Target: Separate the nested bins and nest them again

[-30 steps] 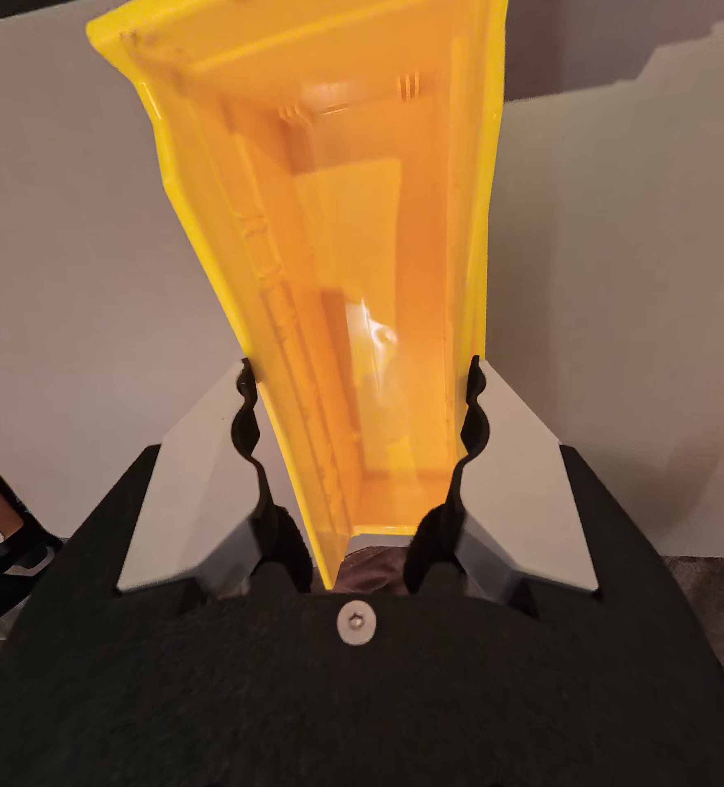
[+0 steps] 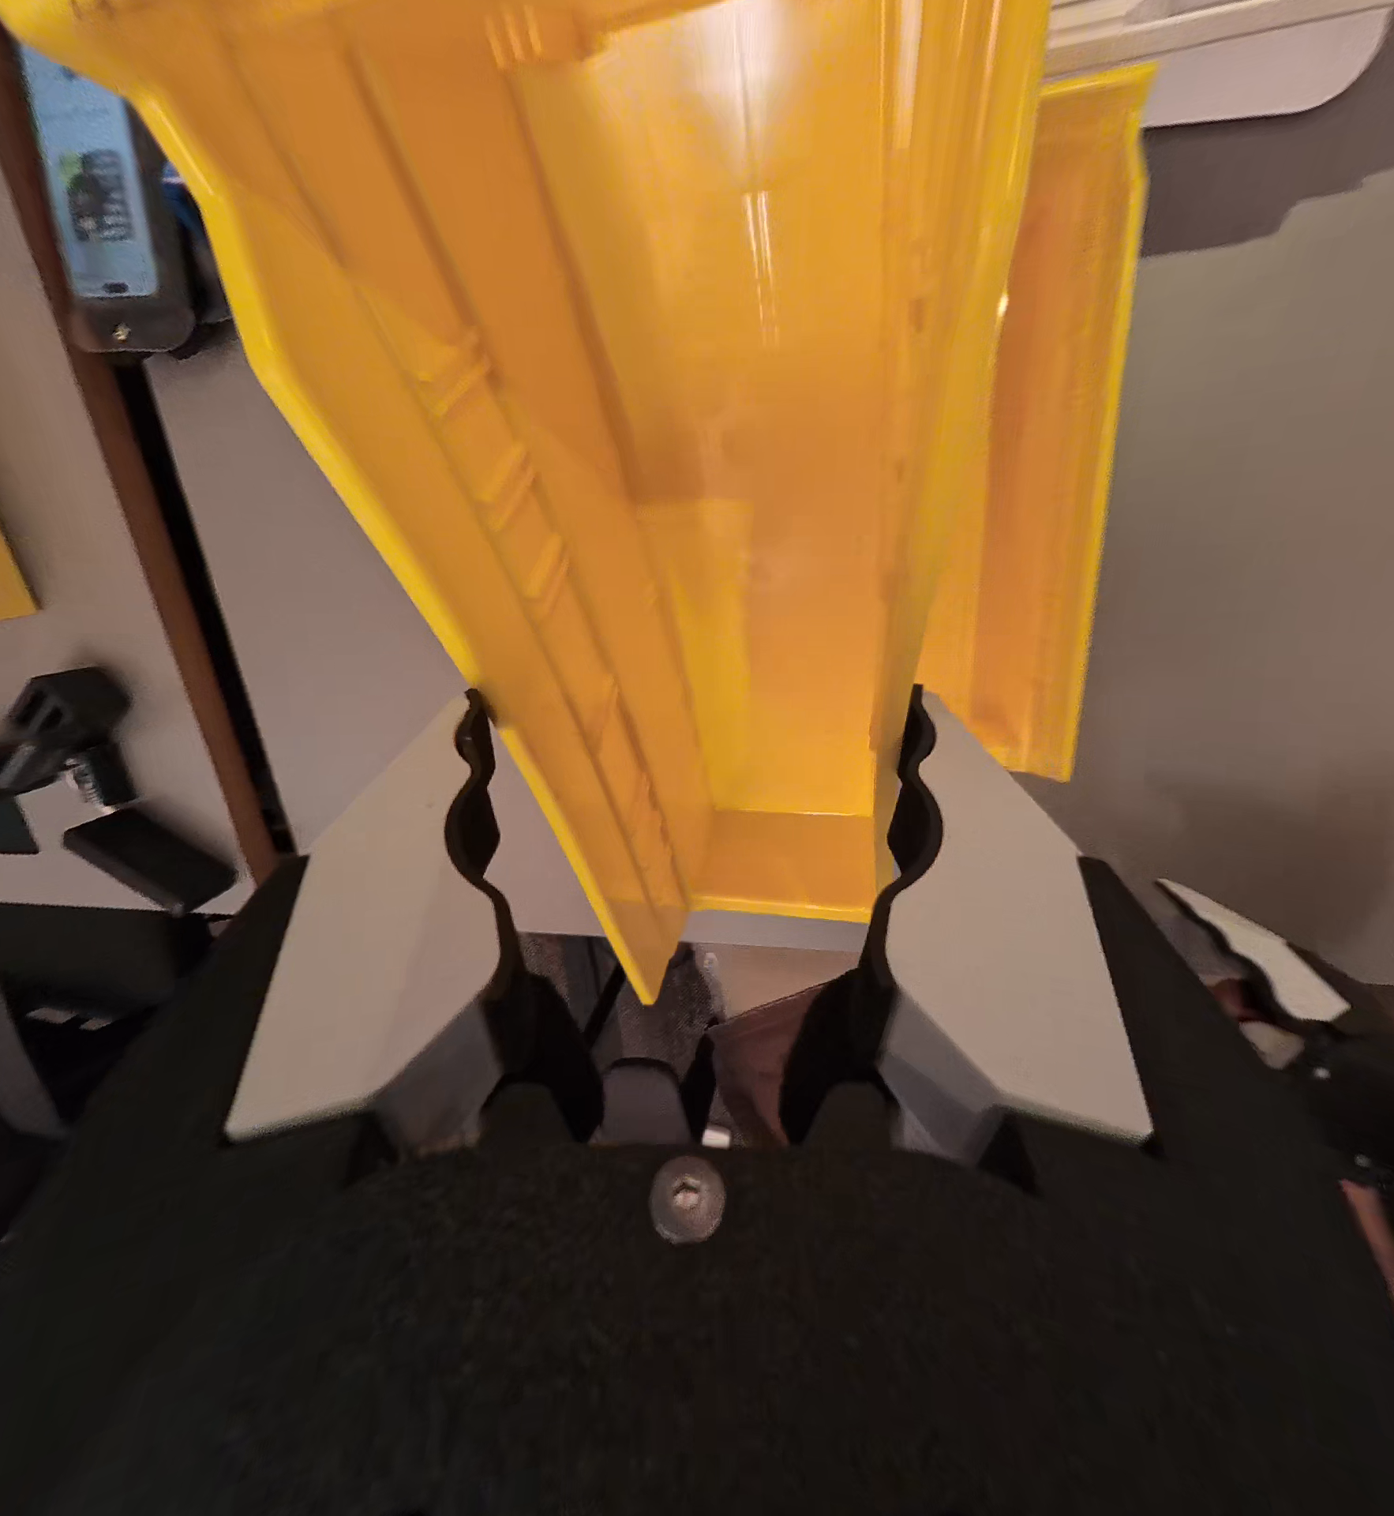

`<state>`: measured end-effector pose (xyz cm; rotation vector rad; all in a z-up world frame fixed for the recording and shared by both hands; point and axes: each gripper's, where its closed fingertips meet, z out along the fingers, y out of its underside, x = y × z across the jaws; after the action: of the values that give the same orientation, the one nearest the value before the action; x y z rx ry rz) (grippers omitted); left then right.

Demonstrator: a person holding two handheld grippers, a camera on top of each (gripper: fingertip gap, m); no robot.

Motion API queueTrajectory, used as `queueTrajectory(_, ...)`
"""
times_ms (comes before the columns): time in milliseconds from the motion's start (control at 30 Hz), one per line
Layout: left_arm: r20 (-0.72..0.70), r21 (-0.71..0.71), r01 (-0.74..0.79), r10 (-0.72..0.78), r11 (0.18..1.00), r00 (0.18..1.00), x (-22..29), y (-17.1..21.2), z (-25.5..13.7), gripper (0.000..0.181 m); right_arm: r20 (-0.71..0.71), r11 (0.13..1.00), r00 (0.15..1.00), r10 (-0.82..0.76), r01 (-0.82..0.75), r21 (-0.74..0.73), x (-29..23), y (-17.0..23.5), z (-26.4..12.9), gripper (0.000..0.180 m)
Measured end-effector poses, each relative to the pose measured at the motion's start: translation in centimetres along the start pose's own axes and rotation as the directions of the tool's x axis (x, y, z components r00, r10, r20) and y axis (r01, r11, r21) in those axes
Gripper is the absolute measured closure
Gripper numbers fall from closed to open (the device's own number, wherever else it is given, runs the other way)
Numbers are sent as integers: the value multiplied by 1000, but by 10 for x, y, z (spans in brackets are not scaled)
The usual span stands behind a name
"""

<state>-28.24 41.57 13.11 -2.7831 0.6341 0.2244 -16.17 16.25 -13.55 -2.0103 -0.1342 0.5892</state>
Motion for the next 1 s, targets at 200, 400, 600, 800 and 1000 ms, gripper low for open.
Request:
queueTrajectory(200, 89, -96, -31, 40, 995, 995, -49, 11, 42, 84, -26, 1000, 999, -21, 21, -15, 6, 3, -2, 130)
queueTrajectory(400, 106, -219, -55, 80, 974, 991, -65, 27, 129, 83, -31, 997, 997, -65, 64, -40, 3, 8, 1, 130)
queueTrajectory(600, 24, -289, -116, 129, 950, 991, -46, 25, 194, 101, -49, 987, 989, -136, 131, -92, 4, 19, 4, 130)
queueTrajectory(800, 1, -226, -194, 199, 955, 980, -39, 1, 231, 181, -63, 983, 985, -160, 153, -104, 8, 22, 3, 130)
queueTrajectory(1000, -179, -255, -181, 138, 950, 974, -27, 13, 247, 181, -54, 990, 993, -108, 103, -98, 13, 21, 3, 130)
